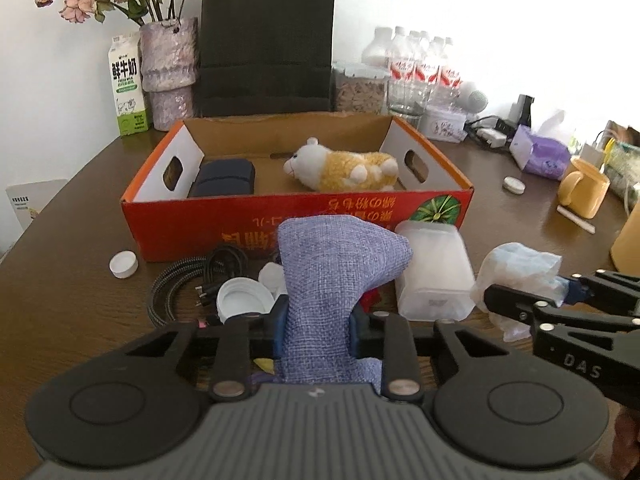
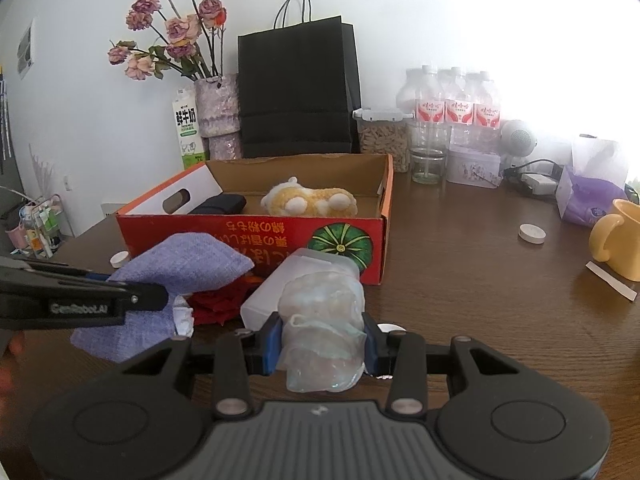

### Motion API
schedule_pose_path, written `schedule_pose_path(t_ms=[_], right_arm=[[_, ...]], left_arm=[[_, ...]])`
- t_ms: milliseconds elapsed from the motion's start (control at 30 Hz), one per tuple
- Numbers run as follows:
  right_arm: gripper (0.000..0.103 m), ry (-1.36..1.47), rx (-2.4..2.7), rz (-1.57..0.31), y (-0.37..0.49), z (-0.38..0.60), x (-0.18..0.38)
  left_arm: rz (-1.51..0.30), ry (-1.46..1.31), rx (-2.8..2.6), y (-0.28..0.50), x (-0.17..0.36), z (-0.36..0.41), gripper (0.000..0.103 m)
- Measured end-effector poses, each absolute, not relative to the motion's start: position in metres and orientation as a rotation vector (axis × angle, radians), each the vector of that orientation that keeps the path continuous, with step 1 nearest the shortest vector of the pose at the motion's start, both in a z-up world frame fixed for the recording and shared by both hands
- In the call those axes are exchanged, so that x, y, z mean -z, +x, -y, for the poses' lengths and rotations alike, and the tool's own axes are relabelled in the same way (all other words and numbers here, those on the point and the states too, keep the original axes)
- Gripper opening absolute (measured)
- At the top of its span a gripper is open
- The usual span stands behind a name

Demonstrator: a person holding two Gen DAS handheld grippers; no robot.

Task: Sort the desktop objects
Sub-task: 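Carry the purple cloth and plastic bag over the box with both tools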

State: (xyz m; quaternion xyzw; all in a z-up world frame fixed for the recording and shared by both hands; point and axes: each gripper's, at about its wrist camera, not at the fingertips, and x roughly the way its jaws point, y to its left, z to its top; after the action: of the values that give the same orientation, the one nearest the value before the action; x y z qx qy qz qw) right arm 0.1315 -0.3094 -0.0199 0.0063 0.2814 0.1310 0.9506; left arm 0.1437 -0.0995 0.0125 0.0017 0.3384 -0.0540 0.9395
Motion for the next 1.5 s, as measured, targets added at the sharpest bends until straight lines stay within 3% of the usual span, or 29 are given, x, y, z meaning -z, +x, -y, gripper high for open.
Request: schedule_pose_path(t_ms=[400,1067,1500], right_arm=[[0.038,0.006,-0.270,-0.504,0.132,0.299,-0.006],[0.038,0.000,-0.298,-0.392,0.188,0.246,-0.057],[0.038,0.008,-0.313,-0.450,0.286,0.201,-0.046]], left_arm=[[-0.580,0.017,0.151,0.137,-0.051,0.091,0.023],[-0.487,-0.036,0.220,0.200,-0.099,0.064,0.016],[-0.544,-0.093,0.126,0.295,-0.062,0.028,0.017]])
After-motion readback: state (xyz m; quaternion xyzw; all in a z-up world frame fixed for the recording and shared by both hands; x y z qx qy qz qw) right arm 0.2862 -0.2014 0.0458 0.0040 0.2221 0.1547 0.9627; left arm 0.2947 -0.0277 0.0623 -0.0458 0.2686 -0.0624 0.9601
